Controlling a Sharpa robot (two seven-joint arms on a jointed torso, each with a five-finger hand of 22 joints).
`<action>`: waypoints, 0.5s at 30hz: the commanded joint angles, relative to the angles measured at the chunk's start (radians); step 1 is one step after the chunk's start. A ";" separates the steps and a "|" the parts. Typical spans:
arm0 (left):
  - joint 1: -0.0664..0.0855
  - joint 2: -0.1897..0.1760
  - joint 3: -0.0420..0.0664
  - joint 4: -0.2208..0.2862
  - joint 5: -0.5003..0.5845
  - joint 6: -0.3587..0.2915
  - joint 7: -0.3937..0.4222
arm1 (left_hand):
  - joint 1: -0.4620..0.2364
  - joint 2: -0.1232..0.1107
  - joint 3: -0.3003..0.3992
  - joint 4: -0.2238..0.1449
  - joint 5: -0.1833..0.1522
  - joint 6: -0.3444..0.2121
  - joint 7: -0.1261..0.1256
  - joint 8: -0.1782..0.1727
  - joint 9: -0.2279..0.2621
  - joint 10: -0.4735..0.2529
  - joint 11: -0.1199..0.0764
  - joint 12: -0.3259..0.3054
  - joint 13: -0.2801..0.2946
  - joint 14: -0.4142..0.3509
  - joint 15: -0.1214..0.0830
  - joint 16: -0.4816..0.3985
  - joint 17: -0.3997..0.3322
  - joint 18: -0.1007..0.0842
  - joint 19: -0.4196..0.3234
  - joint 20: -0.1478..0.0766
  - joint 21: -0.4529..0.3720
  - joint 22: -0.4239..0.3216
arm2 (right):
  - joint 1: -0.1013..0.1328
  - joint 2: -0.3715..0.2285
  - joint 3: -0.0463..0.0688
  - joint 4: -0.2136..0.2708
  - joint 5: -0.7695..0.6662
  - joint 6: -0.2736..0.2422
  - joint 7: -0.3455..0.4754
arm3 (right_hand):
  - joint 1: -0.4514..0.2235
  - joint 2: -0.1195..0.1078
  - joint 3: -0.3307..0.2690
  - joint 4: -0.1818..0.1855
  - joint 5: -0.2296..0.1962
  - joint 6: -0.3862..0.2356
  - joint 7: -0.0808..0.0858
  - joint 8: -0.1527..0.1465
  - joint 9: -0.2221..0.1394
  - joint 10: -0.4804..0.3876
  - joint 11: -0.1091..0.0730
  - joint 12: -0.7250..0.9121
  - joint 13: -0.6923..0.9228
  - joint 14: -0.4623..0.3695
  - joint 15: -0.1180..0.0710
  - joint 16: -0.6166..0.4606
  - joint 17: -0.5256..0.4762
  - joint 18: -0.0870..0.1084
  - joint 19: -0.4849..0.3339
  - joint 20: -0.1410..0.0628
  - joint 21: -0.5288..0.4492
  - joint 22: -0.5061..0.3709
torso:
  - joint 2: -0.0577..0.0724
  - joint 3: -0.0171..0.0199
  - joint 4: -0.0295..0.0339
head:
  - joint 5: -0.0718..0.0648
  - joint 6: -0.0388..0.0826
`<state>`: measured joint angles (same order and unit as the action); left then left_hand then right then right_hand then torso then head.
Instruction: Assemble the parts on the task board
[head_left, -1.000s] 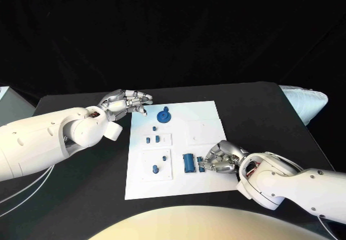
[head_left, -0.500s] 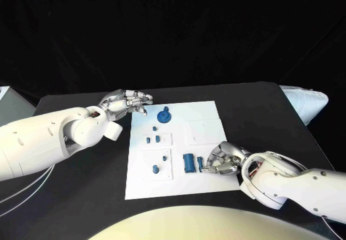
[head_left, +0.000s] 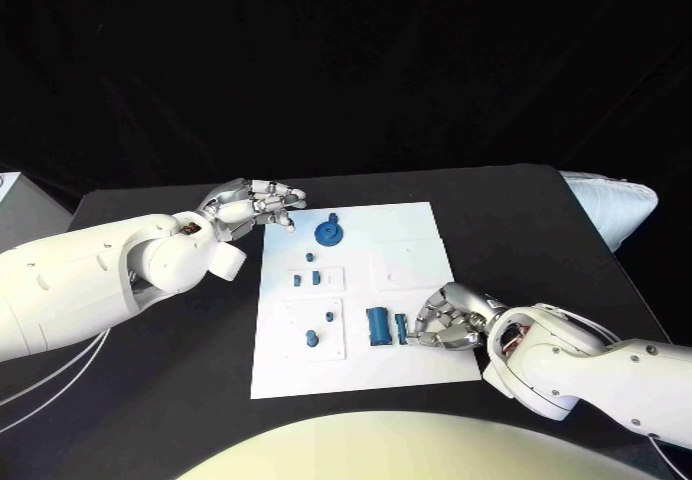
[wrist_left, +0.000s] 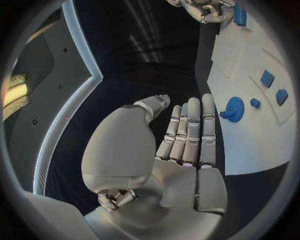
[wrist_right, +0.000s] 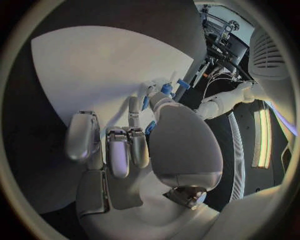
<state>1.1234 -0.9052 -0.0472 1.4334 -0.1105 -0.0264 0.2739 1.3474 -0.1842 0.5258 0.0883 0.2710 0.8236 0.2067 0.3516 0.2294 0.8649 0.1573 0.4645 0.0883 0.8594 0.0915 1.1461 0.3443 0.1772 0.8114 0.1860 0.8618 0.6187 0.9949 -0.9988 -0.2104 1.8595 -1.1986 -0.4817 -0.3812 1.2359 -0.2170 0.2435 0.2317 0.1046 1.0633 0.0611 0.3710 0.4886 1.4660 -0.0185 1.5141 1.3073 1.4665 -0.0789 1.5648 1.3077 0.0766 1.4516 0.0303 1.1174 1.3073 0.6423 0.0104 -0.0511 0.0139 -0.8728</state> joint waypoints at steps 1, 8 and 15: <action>0.000 0.003 0.000 -0.002 0.000 0.012 0.015 | 0.006 0.006 0.003 0.003 0.001 -0.006 0.003 0.005 0.000 -0.008 -0.002 0.004 -0.002 -0.006 -0.001 0.004 0.001 0.006 0.007 0.001 -0.005 -0.001 | 0.008 -0.010 0.001 0.003 0.136 -0.042 0.192 | 0.024 0.015 -0.013 0.004 0.004 -0.049 0.024 -0.033 -0.013 0.051 0.026 -0.073 0.205 0.088 0.020 -0.028 0.202 0.023 -0.045 0.014 -0.130 0.025 | -0.003 -0.0023 -0.0008 | 0.000 0.000; 0.000 0.015 0.000 -0.020 0.032 -0.024 0.066 | -0.003 -0.001 -0.002 0.009 -0.001 -0.009 0.002 0.009 -0.001 -0.007 -0.002 0.012 -0.001 -0.028 0.002 -0.006 -0.003 0.004 -0.007 0.004 -0.023 -0.009 | 0.081 -0.026 0.003 -0.052 0.443 -0.024 0.493 | 0.072 0.023 -0.003 -0.006 0.041 -0.081 0.044 -0.067 -0.026 0.008 0.043 -0.163 0.163 0.067 0.036 -0.076 0.129 0.047 -0.090 0.032 -0.282 -0.041 | -0.019 -0.0140 -0.0029 | -0.003 0.000; -0.002 0.031 0.000 -0.045 0.067 -0.068 0.125 | 0.001 -0.009 -0.001 0.013 -0.006 -0.015 0.000 0.023 -0.002 0.004 0.001 0.030 -0.002 -0.104 0.017 -0.123 -0.060 0.000 -0.082 0.025 -0.147 -0.075 | 0.156 0.012 0.011 -0.210 0.743 0.016 0.657 | 0.121 0.021 0.052 -0.028 0.042 -0.131 0.073 -0.091 -0.025 -0.294 0.070 -0.734 -0.157 -0.122 0.064 -0.455 -0.298 0.105 -0.273 0.061 -0.785 -0.303 | -0.037 -0.0250 -0.0033 | -0.001 0.017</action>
<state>1.1220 -0.8789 -0.0474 1.3928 -0.0824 -0.0580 0.3286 1.3474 -0.1842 0.5261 0.0973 0.2697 0.8164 0.2068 0.3732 0.2281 0.8656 0.1574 0.4913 0.0873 0.7601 0.1085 1.0251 0.2851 0.1771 0.7321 0.2111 0.7170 0.5441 1.1437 -0.9945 -0.2011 1.6745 -0.6910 -0.4953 0.1103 1.3512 -0.1953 0.2896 0.2045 0.1494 0.9346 0.1319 0.2824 0.4621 1.2083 0.0531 0.8354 1.1791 1.3645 -0.0170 1.1494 1.0502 0.1705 1.1880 0.0896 0.3514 1.0173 0.6166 -0.0081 -0.0537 0.0110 -0.8650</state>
